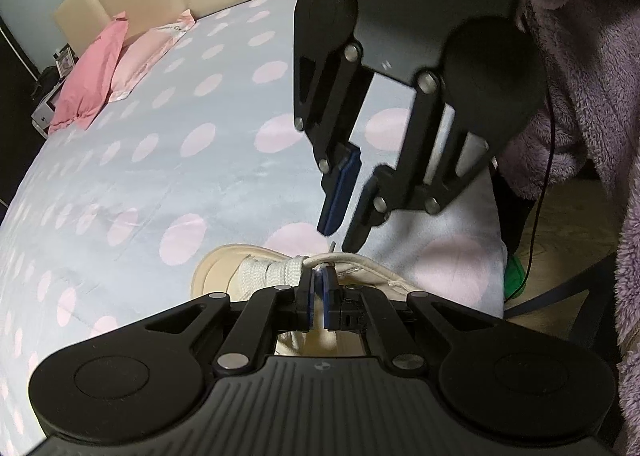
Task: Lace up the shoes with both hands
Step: 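Push the lace tip into an eyelet with the left gripper while the right gripper pinches it, then pull the white lace through the eyelet with the right gripper, drawing it long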
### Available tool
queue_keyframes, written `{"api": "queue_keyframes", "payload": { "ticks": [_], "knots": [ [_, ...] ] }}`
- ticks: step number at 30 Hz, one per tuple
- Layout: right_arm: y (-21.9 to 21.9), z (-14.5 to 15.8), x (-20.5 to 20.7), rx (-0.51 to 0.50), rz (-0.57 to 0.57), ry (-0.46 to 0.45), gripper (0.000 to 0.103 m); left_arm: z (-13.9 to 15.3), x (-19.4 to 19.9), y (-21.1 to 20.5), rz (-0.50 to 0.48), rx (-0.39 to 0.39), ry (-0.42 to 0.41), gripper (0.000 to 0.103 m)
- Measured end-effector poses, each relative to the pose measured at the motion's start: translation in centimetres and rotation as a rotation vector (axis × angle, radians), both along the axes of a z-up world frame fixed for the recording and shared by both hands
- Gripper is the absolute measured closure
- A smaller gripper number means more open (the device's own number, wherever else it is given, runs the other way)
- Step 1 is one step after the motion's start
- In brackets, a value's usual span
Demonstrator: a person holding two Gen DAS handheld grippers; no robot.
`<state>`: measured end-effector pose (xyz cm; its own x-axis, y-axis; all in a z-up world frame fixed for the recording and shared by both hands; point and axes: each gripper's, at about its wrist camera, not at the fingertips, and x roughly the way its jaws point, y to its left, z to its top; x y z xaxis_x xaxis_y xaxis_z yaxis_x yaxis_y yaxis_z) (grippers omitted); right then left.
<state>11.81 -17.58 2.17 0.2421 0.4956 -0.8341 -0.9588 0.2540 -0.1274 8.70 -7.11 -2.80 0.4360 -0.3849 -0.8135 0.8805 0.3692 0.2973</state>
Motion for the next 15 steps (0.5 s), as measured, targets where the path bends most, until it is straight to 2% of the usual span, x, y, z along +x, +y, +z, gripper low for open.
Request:
{"api": "queue_keyframes", "payload": {
  "ticks": [6, 10, 12, 15],
  "knots": [
    [1.0, -1.2, -1.9, -0.047, 0.133, -0.168, 0.089, -0.1, 0.0, 0.0, -0.001, 0.006, -0.004, 0.102],
    [1.0, -1.4, -2.0, -0.042, 0.15, -0.175, 0.098, -0.1, -0.3, 0.1, 0.003, 0.002, -0.012, 0.102],
    [0.9, -1.4, -1.8, -0.039, 0.139, -0.163, 0.098, 0.0, -0.5, 0.1, 0.002, -0.003, -0.016, 0.102],
    [0.9, -1.3, -1.6, -0.049, 0.118, -0.148, 0.1, 0.4, -1.0, 0.5, 0.004, -0.013, -0.018, 0.095]
  ]
}}
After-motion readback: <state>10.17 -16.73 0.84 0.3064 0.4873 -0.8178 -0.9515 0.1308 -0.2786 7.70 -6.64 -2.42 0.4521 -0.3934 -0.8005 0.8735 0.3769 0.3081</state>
